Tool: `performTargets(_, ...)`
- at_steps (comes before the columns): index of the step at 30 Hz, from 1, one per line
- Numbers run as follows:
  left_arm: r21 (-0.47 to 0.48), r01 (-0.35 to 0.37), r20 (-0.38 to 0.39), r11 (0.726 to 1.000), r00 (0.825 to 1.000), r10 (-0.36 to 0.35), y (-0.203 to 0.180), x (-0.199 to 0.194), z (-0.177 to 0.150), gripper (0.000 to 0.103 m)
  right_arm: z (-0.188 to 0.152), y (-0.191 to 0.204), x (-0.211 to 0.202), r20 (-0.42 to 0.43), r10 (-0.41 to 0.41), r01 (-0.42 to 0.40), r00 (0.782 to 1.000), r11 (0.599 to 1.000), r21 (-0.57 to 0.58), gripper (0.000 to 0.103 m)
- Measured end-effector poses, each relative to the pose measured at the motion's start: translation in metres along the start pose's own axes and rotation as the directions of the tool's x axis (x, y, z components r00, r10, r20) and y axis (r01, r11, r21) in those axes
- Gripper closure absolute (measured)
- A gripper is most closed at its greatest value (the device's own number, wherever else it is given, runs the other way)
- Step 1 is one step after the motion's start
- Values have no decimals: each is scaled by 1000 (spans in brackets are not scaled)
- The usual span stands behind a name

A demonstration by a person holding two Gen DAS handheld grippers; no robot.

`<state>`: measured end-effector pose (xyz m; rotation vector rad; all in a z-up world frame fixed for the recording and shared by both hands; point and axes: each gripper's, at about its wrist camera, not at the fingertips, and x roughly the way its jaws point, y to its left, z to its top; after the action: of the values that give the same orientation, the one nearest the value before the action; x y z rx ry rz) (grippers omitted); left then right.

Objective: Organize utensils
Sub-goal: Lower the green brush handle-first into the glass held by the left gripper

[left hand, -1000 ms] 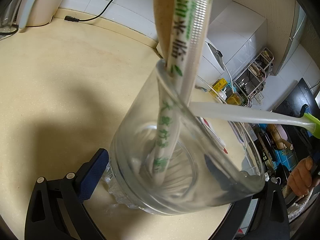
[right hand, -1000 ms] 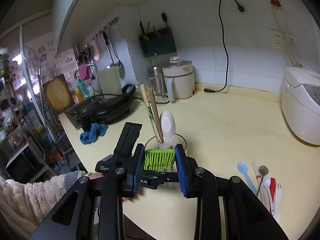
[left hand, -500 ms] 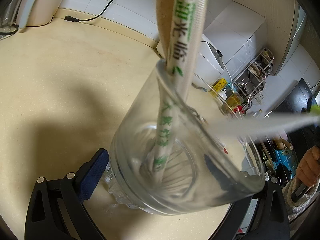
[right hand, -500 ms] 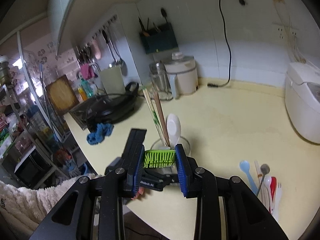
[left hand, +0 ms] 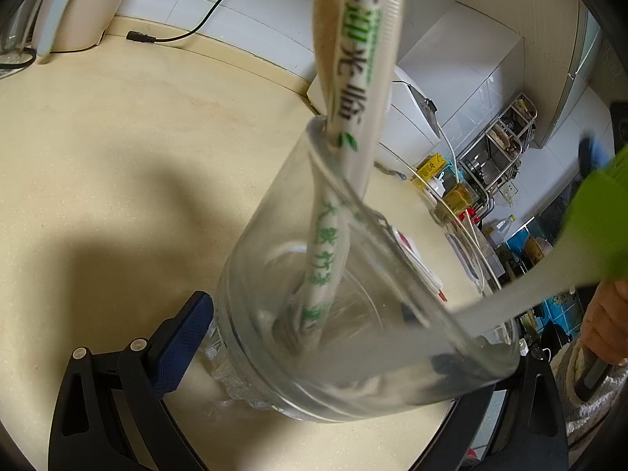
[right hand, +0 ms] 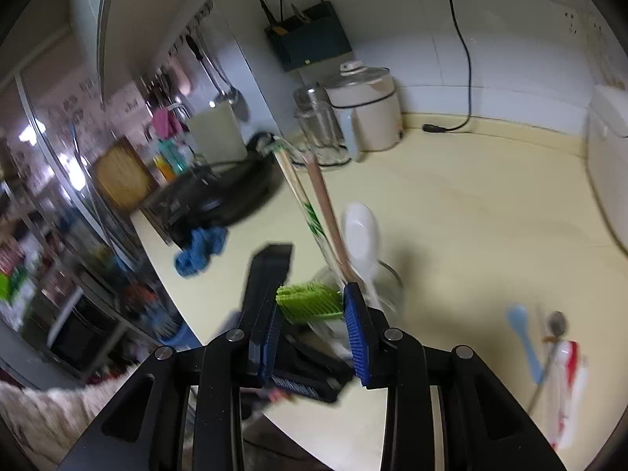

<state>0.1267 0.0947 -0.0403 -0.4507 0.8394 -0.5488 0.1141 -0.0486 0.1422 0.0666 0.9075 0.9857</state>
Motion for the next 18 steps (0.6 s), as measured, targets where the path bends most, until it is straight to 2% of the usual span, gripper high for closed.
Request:
performTargets(9, 0, 0, 0, 1000, 1000, 0, 0, -1, 0, 3, 9, -2, 26, 48, 39, -43, 998, 996, 82, 71)
performTargets(13, 0, 0, 0, 1000, 1000, 0, 0, -1, 0, 3, 5, -10, 10, 109, 40, -52, 993, 993, 105, 71)
performTargets(18, 0, 0, 0, 1000, 1000, 0, 0, -1, 0, 3, -8, -19, -20, 161, -25, 11, 987, 996, 86, 71)
